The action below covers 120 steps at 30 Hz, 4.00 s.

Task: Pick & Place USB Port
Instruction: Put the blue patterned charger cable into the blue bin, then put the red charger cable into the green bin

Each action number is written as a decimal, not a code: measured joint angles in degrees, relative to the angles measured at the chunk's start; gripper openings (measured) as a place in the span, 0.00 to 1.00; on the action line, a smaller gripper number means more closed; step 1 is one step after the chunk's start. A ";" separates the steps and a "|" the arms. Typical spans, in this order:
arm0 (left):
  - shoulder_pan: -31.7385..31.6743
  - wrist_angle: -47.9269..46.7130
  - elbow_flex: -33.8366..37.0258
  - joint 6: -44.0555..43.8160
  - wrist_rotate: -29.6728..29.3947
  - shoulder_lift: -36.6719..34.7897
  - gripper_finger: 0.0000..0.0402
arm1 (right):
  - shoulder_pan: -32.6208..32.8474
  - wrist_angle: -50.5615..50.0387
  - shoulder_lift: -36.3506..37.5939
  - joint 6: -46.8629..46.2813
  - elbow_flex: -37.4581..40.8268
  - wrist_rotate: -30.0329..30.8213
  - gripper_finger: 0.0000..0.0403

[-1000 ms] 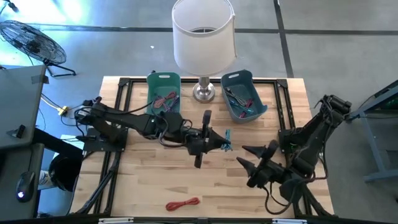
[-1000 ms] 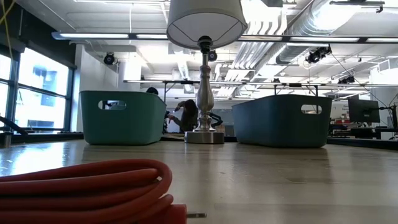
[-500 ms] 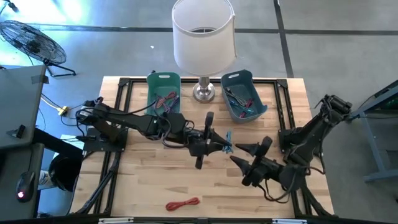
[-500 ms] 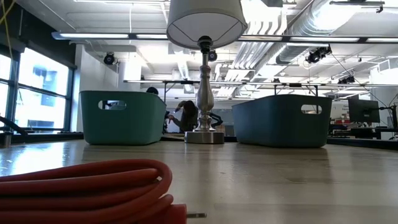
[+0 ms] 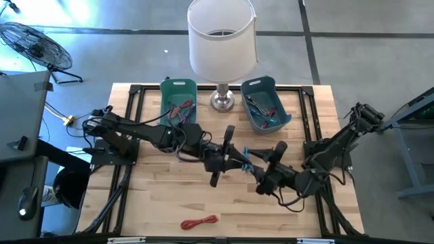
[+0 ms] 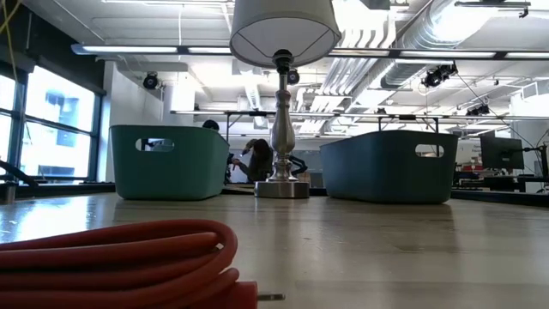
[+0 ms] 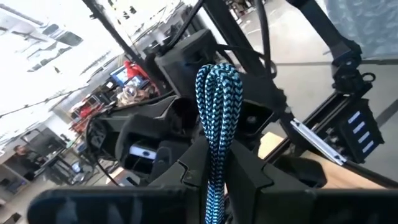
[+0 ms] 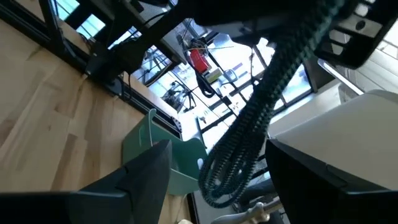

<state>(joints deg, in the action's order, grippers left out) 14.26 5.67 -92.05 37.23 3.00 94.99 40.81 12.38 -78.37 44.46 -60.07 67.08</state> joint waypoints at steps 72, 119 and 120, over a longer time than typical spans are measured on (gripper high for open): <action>0.82 -15.04 -0.07 3.31 -7.80 -10.64 0.35 | -25.25 -50.21 29.99 -53.28 0.02 -6.11 0.03; 13.58 -60.21 0.12 -22.76 -3.10 -7.77 0.35 | -35.94 -50.47 21.97 -55.75 -0.04 -45.37 0.76; 14.09 -60.41 0.15 -23.98 -1.71 -6.86 0.35 | -34.92 -50.19 21.81 -55.84 -0.04 -45.18 0.76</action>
<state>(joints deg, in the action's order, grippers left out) 28.35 -54.74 -91.90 13.25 1.29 88.13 5.89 -37.81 -56.55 -11.38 -60.12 21.90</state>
